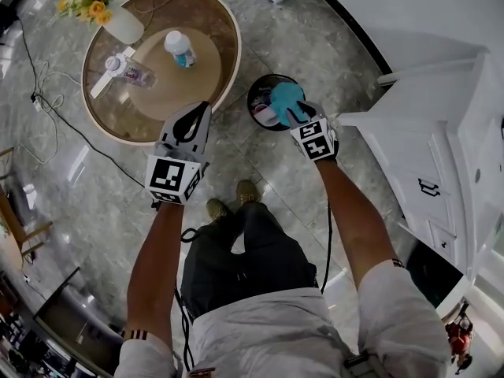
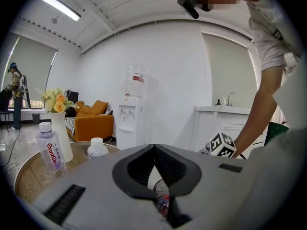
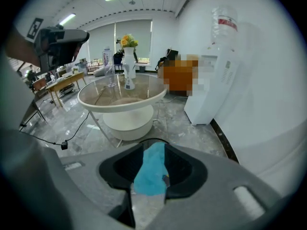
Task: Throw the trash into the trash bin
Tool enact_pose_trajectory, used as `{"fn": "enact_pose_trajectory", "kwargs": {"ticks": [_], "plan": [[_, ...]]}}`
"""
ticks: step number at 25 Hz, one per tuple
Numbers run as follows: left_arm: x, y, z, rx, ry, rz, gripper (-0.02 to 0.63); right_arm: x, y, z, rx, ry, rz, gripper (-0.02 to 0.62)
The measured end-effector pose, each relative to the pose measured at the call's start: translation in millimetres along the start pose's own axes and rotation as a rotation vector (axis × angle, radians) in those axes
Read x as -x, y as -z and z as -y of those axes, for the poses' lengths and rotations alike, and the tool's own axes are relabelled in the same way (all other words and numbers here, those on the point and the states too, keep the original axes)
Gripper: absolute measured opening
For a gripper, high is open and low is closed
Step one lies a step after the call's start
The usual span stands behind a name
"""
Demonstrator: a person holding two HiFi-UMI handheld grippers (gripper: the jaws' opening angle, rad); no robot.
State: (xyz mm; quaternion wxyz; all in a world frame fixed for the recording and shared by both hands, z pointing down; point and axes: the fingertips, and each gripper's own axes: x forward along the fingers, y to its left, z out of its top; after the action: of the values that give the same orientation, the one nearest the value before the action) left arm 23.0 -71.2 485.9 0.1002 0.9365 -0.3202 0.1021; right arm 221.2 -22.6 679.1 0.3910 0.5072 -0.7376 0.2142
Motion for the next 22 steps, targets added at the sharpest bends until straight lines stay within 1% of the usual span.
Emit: {"fn": "enact_pose_trajectory", "kwargs": {"ticks": [3,6,8,12,16,18,20,22], "plan": [[0.7,-0.5,1.9,0.001,-0.002,0.001,-0.002,-2.5,-0.8,-3.3,0.062,-0.014,-0.014,0.149],[3.3,0.7,1.9,0.008,-0.01,0.0,-0.002,-0.9,-5.6,-6.2,0.064,-0.021,-0.001,0.152],[4.7,0.3,1.0,0.012,-0.016,0.001,-0.002,1.7,-12.4,-8.0,0.056,-0.026,0.028,0.155],[9.3,-5.6,-3.1,0.018,-0.032,0.009,-0.002,12.7,-39.1,-13.8,0.023,-0.036,0.13,0.167],[13.9,-15.1,-8.1,0.019,-0.05,0.021,-0.002,32.2,-77.6,-19.6,0.007,-0.031,0.277,0.168],[15.7,-18.8,-9.4,0.019,-0.059,0.025,-0.002,44.8,-98.3,-25.9,0.008,-0.04,0.351,0.146],[17.8,-21.8,-10.2,0.022,-0.067,0.028,-0.002,58.7,-118.8,-33.5,0.007,-0.054,0.418,0.063],[19.8,-25.0,-11.4,0.023,-0.073,0.031,-0.002,72.2,-140.5,-41.3,-0.009,-0.073,0.482,0.007]]}}
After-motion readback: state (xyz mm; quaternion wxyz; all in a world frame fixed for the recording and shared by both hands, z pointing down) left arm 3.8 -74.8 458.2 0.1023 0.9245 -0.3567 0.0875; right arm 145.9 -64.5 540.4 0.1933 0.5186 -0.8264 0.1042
